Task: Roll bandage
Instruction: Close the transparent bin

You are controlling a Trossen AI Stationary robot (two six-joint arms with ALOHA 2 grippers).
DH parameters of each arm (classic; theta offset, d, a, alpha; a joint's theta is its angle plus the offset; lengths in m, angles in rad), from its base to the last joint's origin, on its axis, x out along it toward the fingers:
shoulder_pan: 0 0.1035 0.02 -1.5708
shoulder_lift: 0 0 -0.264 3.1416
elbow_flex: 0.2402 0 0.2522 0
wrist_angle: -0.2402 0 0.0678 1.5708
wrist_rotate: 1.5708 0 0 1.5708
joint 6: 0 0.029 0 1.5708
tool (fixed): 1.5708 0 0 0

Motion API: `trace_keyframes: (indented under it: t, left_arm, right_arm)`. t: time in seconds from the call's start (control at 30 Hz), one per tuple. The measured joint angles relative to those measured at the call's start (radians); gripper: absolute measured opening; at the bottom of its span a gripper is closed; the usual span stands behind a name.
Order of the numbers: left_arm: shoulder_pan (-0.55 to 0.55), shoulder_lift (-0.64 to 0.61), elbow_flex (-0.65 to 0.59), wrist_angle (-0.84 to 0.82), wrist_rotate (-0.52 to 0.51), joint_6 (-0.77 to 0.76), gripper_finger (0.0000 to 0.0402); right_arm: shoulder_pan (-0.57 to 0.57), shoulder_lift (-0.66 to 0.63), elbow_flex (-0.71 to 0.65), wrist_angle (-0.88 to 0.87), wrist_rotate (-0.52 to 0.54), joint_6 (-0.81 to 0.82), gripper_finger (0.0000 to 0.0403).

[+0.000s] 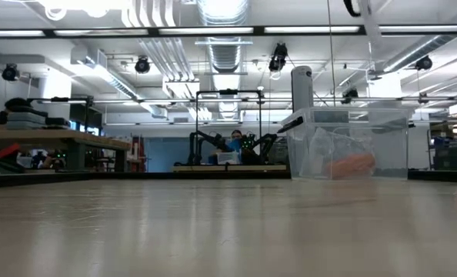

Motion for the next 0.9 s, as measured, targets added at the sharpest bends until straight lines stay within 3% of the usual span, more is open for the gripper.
trace_keyframes:
  t: [0.17, 0.27, 0.47, 0.63, 0.9]
  left_arm:
    - [0.0, 0.0, 0.0, 0.001, -0.004, 0.0, 0.0114]
    - [0.003, 0.0, 0.0, 0.0, -0.004, 0.0, 0.0114]
    - [0.011, 0.0, 0.0, 0.0, -0.004, -0.008, 0.0114]
    - [0.01, 0.0, 0.0, -0.003, -0.004, -0.012, 0.0114]
    - [0.01, 0.002, 0.0, -0.028, -0.004, -0.012, 0.0114]
  right_arm:
    - [-0.095, -0.076, -0.16, 0.147, -0.007, -0.036, 0.0]
    - [-0.164, -0.104, -0.264, 0.365, -0.037, -0.155, 0.0]
    - [-0.377, -0.118, -0.49, 0.955, -0.308, -0.539, 0.0]
    - [-0.521, -0.109, -0.627, 1.108, -0.426, -0.541, 0.0]
    - [-0.555, -0.056, -0.735, 1.339, -0.607, -0.396, 0.0]
